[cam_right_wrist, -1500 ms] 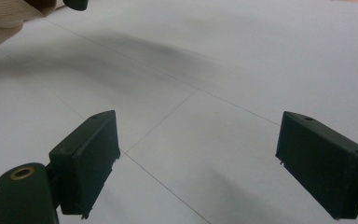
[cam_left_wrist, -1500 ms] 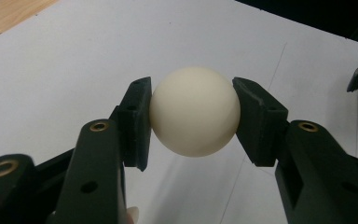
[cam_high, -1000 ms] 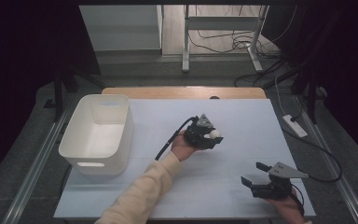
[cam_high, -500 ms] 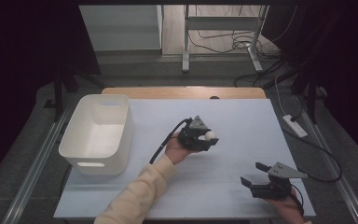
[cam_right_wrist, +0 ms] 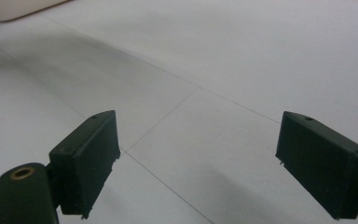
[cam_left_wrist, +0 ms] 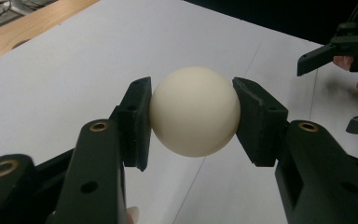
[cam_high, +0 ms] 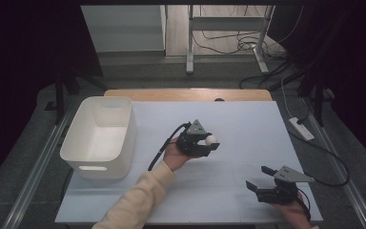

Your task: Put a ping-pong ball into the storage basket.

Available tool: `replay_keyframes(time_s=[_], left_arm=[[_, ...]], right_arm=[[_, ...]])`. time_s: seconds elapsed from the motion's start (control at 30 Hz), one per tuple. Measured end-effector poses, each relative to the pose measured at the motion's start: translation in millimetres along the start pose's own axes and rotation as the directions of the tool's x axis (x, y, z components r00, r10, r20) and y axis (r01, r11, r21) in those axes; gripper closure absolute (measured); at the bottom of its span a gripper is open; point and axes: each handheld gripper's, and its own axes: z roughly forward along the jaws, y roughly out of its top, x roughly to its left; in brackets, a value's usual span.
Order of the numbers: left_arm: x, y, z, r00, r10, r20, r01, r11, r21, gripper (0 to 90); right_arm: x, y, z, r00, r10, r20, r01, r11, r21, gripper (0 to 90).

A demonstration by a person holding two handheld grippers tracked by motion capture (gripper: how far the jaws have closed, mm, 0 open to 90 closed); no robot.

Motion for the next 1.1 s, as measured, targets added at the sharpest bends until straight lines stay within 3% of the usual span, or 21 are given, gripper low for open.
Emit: replay_keyframes(time_s=[1.1], left_arm=[[5.9,-12.8,-32.8,0.9992,-0.033,-0.023,0.032,0.9987,-0.04,50.7]], right_arm=[[1.2,0.3,1.6,1.0,-0.004,0.004,0.004,1.0,0.008,13.2]])
